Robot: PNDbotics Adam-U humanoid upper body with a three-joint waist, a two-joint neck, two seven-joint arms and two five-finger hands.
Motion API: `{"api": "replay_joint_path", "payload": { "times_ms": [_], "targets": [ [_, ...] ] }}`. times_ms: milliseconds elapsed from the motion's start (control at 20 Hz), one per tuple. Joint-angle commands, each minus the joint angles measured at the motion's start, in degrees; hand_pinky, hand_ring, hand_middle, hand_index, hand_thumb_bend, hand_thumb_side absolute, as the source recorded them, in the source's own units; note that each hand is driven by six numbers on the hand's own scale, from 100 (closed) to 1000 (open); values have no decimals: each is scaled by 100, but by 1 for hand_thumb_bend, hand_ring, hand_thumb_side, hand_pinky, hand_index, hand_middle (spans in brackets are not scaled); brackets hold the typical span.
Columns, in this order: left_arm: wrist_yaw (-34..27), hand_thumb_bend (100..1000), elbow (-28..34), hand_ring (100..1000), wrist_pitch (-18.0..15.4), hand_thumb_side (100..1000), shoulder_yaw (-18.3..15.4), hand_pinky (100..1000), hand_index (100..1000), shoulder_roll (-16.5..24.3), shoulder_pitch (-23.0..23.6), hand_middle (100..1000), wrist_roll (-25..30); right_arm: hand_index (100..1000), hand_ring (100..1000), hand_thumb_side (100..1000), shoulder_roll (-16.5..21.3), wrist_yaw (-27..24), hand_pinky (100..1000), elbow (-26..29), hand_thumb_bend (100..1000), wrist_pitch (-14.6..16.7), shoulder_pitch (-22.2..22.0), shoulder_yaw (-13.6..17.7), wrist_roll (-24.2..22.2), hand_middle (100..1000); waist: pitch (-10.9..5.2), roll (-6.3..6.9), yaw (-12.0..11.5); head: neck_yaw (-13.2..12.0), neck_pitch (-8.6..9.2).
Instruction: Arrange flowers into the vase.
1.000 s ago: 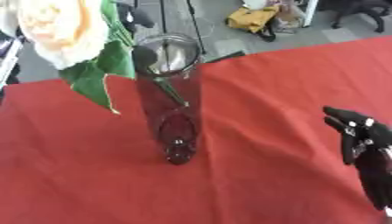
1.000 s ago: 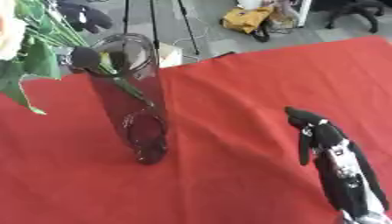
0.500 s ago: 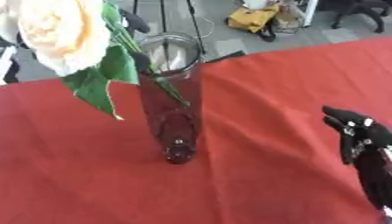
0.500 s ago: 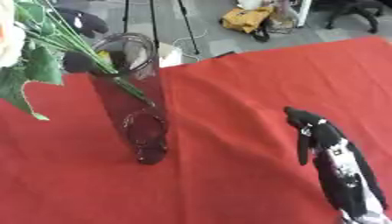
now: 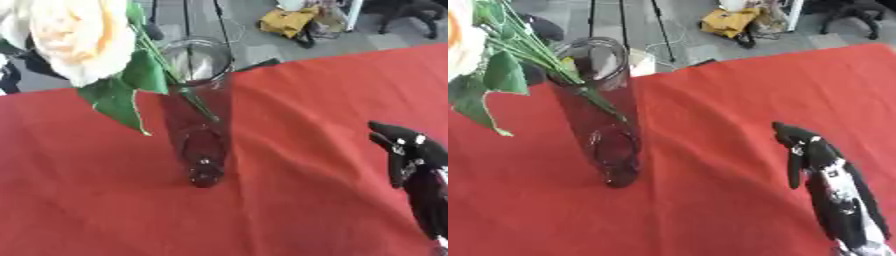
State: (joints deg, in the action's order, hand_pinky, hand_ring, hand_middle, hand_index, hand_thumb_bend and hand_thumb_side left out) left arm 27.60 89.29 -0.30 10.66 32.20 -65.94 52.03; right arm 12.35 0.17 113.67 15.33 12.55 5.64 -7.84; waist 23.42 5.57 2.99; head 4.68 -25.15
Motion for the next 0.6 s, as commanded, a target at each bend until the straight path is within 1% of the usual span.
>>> {"api": "replay_joint_path", "payload": {
  "times_ms": [50, 250, 600],
  "targets": [
    [-64, 594, 144, 955, -50, 1000, -168, 984, 1000, 247, -32, 1000, -7, 818, 932, 1000, 28, 33, 944, 92, 100, 27, 16, 28, 9, 213, -103, -53, -25, 12, -20],
    [-194, 568, 252, 935, 1, 1000, -248, 976, 1000, 343, 97, 1000, -7, 818, 932, 1000, 17, 33, 943, 92, 100, 42, 13, 37, 18, 213, -95, -89, -63, -1, -56],
    [-461, 524, 536, 922, 246, 1000, -462, 969, 1000, 586, 476, 1000, -84, 818, 932, 1000, 4, 33, 942, 92, 100, 73, 7, 59, 47, 213, -82, -158, -151, 23, -57]
  ]
}}
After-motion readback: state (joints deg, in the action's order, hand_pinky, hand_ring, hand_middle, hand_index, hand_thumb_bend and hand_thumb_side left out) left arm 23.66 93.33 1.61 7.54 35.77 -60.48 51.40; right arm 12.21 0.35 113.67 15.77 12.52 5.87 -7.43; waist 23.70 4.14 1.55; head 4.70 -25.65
